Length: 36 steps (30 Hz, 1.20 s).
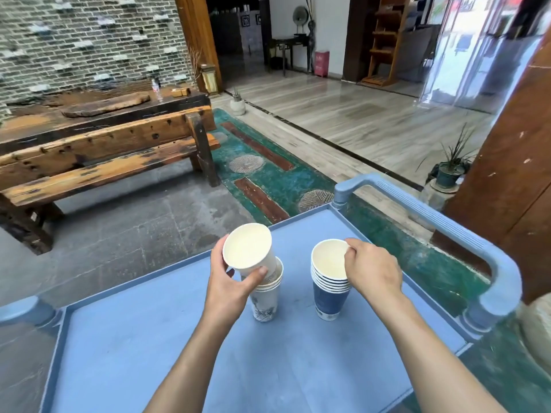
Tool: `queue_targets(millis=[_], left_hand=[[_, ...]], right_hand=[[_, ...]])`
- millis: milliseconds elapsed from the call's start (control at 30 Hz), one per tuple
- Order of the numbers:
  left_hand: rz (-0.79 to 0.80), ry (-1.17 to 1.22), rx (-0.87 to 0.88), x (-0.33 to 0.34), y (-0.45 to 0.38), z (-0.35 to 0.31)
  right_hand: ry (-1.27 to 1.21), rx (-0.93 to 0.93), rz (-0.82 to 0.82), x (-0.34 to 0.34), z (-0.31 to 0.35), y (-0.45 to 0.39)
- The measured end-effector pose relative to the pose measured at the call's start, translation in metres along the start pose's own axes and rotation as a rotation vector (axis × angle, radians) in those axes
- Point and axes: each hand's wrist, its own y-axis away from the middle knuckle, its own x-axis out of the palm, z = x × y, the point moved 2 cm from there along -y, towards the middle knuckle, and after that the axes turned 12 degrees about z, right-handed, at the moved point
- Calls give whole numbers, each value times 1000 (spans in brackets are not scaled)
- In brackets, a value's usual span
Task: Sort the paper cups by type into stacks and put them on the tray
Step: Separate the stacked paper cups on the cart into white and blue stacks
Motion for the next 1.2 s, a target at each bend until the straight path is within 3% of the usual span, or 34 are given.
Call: queue_targets(millis=[433,500,667,933,1200], left_hand=[[110,44,-177,11,16,55],[137,51,-209,9,16,57],[183,35,-253,6,16,64],[163,30,-306,9,19,81],[77,31,-327,4,30,74]], right_hand=[[-237,17,51,3,-5,4],[-401,25,109,8,-9,3],[-1177,115,137,36,-42,15],[-937,-154,493,90,-48,31],[-950,-107,343,99,-39,19]])
